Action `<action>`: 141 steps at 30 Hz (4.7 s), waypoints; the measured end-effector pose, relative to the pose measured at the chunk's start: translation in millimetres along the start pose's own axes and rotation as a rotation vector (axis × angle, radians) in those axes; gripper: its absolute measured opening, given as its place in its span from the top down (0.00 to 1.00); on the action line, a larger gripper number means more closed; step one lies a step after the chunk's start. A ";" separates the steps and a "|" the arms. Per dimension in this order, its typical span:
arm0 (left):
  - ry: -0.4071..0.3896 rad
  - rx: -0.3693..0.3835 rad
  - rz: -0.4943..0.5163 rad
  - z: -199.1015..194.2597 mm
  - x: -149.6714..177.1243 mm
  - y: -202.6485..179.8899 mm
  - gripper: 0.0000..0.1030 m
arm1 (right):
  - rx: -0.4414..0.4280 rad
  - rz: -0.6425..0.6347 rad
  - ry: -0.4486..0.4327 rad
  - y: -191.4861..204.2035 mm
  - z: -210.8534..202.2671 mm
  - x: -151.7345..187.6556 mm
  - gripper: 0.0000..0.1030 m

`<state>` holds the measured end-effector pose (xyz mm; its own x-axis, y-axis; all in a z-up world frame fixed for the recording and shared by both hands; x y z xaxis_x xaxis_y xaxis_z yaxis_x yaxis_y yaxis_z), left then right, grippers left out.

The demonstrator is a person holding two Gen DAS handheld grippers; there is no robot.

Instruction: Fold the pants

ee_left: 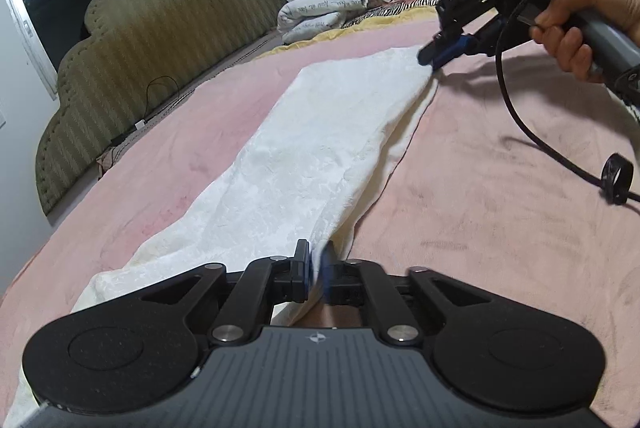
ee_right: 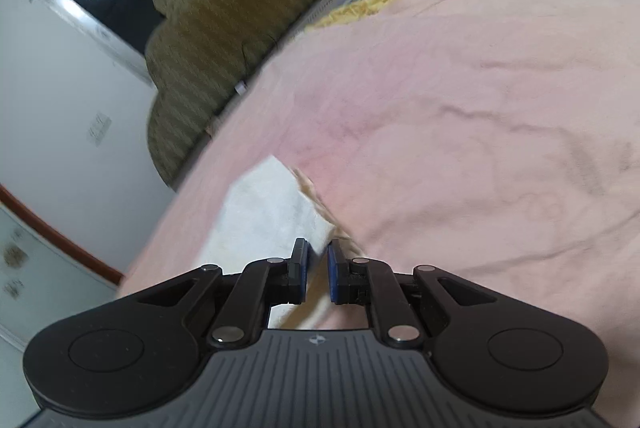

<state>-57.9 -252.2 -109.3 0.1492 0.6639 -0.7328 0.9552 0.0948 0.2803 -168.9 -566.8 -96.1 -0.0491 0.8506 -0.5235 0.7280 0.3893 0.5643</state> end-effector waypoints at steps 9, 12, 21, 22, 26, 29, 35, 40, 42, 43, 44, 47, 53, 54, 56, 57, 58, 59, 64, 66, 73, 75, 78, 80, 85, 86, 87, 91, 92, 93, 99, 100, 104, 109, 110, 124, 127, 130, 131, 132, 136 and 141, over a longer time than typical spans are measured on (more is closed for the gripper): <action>-0.101 0.068 -0.045 -34.7 -13.8 4.2 0.33 | 0.124 -0.472 -0.200 89.4 -22.9 7.9 0.89; -0.092 0.032 -0.145 -39.6 -14.5 34.2 0.33 | 0.038 -0.721 -0.059 146.6 5.5 40.7 0.88; 0.186 -0.044 -0.439 13.0 19.7 153.1 0.33 | 0.074 -1.001 0.128 224.5 106.1 83.3 0.88; 0.192 -0.065 -0.468 19.3 23.7 163.8 0.32 | 0.087 -0.975 0.121 225.5 112.3 77.6 0.88; 0.147 -0.206 -0.592 15.9 32.7 200.2 0.32 | 0.114 -0.878 0.097 220.9 122.3 53.3 0.88; 0.120 -0.255 -0.594 -8.8 34.8 205.4 0.27 | 0.105 -0.843 0.049 209.4 99.1 42.2 0.88; 0.193 -0.153 -0.496 -22.5 47.4 185.1 0.07 | -0.019 -0.984 0.204 192.8 73.3 67.0 0.86; 0.189 -0.228 -0.552 0.4 66.1 211.0 0.01 | 0.015 -1.016 0.182 206.8 96.0 79.7 0.86; 0.209 -0.307 -0.567 -1.4 64.3 221.9 0.02 | 0.032 -0.947 0.168 213.0 109.0 72.6 0.86; 0.217 -0.377 -0.555 -8.3 61.6 225.4 0.06 | 0.053 -0.913 0.160 217.6 110.9 70.3 0.86; 0.220 -0.449 -0.532 -18.9 59.0 226.0 0.05 | 0.070 -0.912 0.133 225.0 107.5 71.6 0.85; 0.202 -0.486 -0.472 -45.4 54.5 218.6 0.01 | -0.081 -0.999 0.175 251.5 84.8 99.7 0.85; 0.260 -0.338 -0.486 -47.7 70.1 209.8 0.00 | -0.174 -1.289 0.245 291.6 79.8 183.3 0.85; 0.287 -0.348 -0.489 -41.3 76.3 213.7 0.00 | -0.165 -1.292 0.242 298.7 84.1 184.4 0.85; 0.265 -0.358 -0.520 -32.3 86.4 225.0 0.01 | -0.132 -1.279 0.227 314.1 99.9 181.5 0.85; 0.245 -0.352 -0.549 -30.7 88.3 231.4 0.00 | -0.118 -1.276 0.212 319.7 108.3 179.6 0.84; 0.236 -0.349 -0.590 -28.8 91.0 238.8 0.00 | -0.115 -1.251 0.212 324.8 116.3 176.1 0.84; 0.224 -0.357 -0.630 -27.6 93.3 246.3 0.00 | -0.119 -1.212 0.224 328.9 122.9 172.8 0.84; 0.225 -0.444 -0.716 -43.0 95.1 258.0 0.02 | -0.065 -1.144 0.205 338.3 134.6 161.3 0.83; 0.202 -0.461 -0.711 -63.6 91.4 248.9 0.01 | -0.059 -1.132 0.160 331.3 119.0 156.3 0.83; 0.125 -0.348 -0.655 -86.7 69.4 192.2 0.00 | -0.113 -1.283 0.206 292.3 86.0 178.6 0.67; 0.123 -0.309 -0.648 -73.5 60.3 175.7 0.00 | -0.109 -1.226 0.195 295.2 95.6 174.0 0.54; 0.119 -0.283 -0.596 -49.4 44.0 151.8 0.00 | -0.095 -1.184 0.151 307.1 116.6 170.5 0.39; 0.116 -0.284 -0.518 -33.8 34.2 133.6 0.00 | -0.089 -1.166 0.154 313.9 121.3 168.2 0.39; 0.125 -0.340 -0.368 -19.7 28.1 112.1 0.00 | -0.077 -1.188 0.096 294.6 89.0 140.3 0.38; 0.126 -0.341 -0.356 -18.2 28.9 109.9 0.00 | -0.057 -1.184 0.089 284.2 85.1 128.6 0.38; 0.133 -0.338 -0.348 -15.0 30.8 107.5 0.00 | -0.020 -1.171 0.086 269.6 84.5 111.9 0.37; 0.107 -0.340 -0.350 -14.2 38.5 102.6 0.00 | 0.196 -1.035 0.095 187.5 108.5 35.1 0.29; 0.101 -0.337 -0.355 -14.5 39.8 102.2 0.00 | 0.226 -0.945 0.080 163.3 112.1 12.6 0.25; 0.099 -0.332 -0.363 -15.3 41.1 103.3 0.00 | 0.268 -0.850 0.044 141.3 111.3 -9.0 0.26; 0.073 -0.336 -0.357 -18.3 27.3 103.1 0.00 | 0.310 -0.723 -0.109 107.7 60.4 -26.4 0.24; 0.052 -0.333 -0.344 -19.4 22.8 98.5 0.00 | 0.218 -0.754 -0.081 115.5 52.3 -12.2 0.24; 0.064 -0.269 -0.241 -11.6 15.5 75.7 0.02 | 0.083 -0.989 0.064 131.0 46.6 49.8 0.25; 0.057 -0.237 -0.157 -13.3 20.6 64.2 0.03 | 0.112 -1.016 0.111 108.1 26.2 46.0 0.21; 0.046 -0.232 -0.188 -13.7 19.4 67.0 0.01 | 0.131 -1.012 0.094 108.0 20.1 42.4 0.21; 0.017 -0.326 -0.278 -10.0 28.5 69.1 0.00 | -0.004 -0.598 0.088 73.8 -24.0 42.2 0.11; -0.068 -0.306 -0.457 -28.4 34.1 84.8 0.00 | -0.127 -0.433 0.204 61.1 -26.8 48.5 0.11; -0.136 -0.297 -0.609 -42.2 44.6 102.4 0.00 | -0.193 -0.377 0.220 59.1 -16.1 61.7 0.09; -0.133 -0.305 -0.656 -43.4 49.1 108.9 0.00 | -0.209 -0.373 0.179 60.2 -13.8 62.0 0.09; -0.111 -0.307 -0.696 -41.3 54.8 113.8 0.00 | -0.218 -0.369 0.146 61.3 -10.1 62.5 0.09; -0.001 -0.288 -0.772 -27.5 66.8 122.3 0.00 | -0.185 -0.306 0.037 65.9 10.5 48.6 0.10; 0.013 -0.287 -0.744 -28.3 64.0 117.3 0.00 | -0.145 -0.184 -0.046 68.8 42.4 22.1 0.10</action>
<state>56.6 -177.6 -105.9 -0.5062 0.3596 -0.7839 0.6995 0.7028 -0.1293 -90.9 -536.2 -95.9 -0.1384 0.7447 -0.6529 0.6039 0.5859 0.5404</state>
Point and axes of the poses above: each gripper's, at about its wrist camera, not at the fingertips, and z roughly the way its jaws point, y to its left, x to its underside, the point moved 5 cm from there along z, roughly the way its jaws point, and after that the axes turned 13 degrees about x, right-handed, at the moved point
